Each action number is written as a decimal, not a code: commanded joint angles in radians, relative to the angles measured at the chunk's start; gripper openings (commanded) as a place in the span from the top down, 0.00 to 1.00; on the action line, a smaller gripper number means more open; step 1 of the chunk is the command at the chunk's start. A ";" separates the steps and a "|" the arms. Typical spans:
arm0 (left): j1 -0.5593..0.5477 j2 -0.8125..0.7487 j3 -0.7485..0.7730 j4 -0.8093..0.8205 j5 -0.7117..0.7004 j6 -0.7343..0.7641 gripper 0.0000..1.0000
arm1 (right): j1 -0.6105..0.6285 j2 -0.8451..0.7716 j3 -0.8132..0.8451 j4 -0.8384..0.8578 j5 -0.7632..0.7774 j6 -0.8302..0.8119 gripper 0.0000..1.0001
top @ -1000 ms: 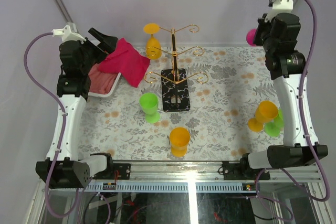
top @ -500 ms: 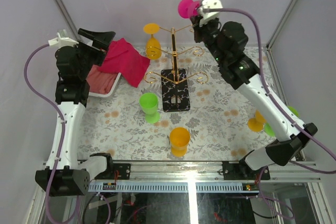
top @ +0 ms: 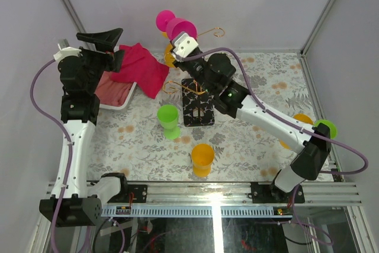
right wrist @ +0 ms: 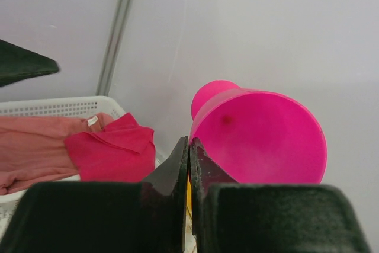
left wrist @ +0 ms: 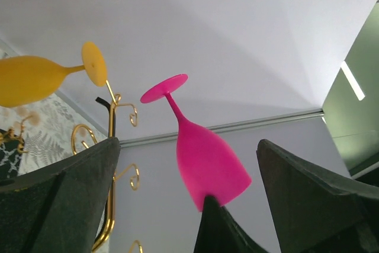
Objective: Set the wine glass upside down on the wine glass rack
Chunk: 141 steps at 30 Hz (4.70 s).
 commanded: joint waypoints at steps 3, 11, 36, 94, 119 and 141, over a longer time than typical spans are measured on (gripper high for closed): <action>0.004 0.025 -0.018 0.100 0.054 -0.129 0.02 | 0.076 -0.009 -0.019 0.205 -0.022 -0.061 1.00; 0.005 0.018 -0.050 0.148 0.051 -0.163 0.10 | 0.143 0.019 -0.020 0.227 -0.060 -0.063 1.00; -0.054 0.064 -0.073 0.153 0.102 -0.147 0.39 | 0.188 0.122 0.057 0.259 -0.094 -0.082 1.00; -0.051 0.163 -0.172 0.444 0.098 -0.181 1.00 | 0.210 0.017 -0.043 0.120 -0.024 -0.083 0.76; 0.132 0.215 -0.017 0.469 0.110 0.568 1.00 | -0.032 0.176 0.456 -0.518 0.067 0.183 0.20; 0.108 0.120 -0.545 0.997 0.205 1.112 1.00 | -0.530 0.129 0.404 -0.773 0.036 0.445 0.12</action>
